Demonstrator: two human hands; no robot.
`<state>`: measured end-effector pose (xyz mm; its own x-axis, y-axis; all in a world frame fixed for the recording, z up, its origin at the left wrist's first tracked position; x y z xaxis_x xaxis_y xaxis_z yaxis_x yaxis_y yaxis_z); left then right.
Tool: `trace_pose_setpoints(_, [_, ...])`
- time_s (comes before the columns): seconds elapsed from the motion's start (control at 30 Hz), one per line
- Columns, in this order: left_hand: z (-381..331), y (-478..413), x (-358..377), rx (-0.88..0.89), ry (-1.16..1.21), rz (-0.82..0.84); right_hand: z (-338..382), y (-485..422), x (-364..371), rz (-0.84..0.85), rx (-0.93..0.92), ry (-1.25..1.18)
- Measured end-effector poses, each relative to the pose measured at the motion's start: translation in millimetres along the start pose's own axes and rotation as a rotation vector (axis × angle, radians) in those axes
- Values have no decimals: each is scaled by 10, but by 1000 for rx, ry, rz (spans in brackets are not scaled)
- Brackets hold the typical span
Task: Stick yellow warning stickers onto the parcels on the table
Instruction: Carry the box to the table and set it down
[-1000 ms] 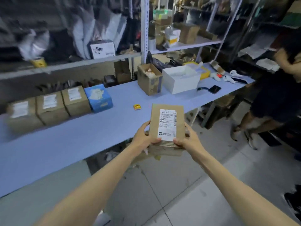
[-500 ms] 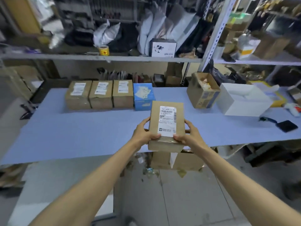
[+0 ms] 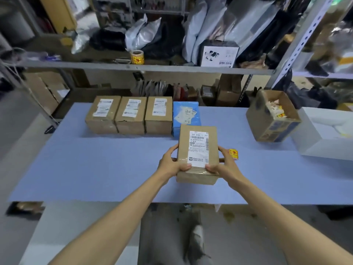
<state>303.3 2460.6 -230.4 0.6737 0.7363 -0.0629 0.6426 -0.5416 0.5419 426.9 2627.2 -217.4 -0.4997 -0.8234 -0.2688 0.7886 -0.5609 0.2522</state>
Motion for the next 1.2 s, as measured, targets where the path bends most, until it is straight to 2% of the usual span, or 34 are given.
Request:
trace_pose_setpoints(0.23, [118,-368,14,-62,77,-107,-304,-598,113,110,31,24])
trace_pose_setpoints(0.43, [207,-591,31,-137,95,-133,-467,-795,176,74,17,90])
trace_pose_setpoints(0.6, [369,-729,-109,-152,53,-161,-593,-875,354,131,44,108])
trace_pose_setpoints(0.73, [472,-782,-179,-149,39,-144,-631,-878,452,109,68,96])
trace_pose_setpoints(0.87, [449,-870,-230,-87,-50,-205,-647,-917,484,104,88,101])
trace_pose_setpoints(1.03, [351,-974,-217,-41,-19,-164,-636,-938,478,92,113,115])
trace_pose_setpoints(1.2, [373,-1054,-266,-42,-12,-135,-486,-1101,474,2,83,114])
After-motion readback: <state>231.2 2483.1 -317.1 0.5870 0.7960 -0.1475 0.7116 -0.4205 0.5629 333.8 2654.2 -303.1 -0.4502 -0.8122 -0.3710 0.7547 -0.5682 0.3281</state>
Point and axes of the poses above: each hand's wrist, its own y-axis away from the middle knuckle, its own x-axis out of the palm, z = x × y, the point moved 6 cm from there along -y, towards the middle knuckle, and after that the axes turned 6 degrees about -x, right-handed, at the moved point
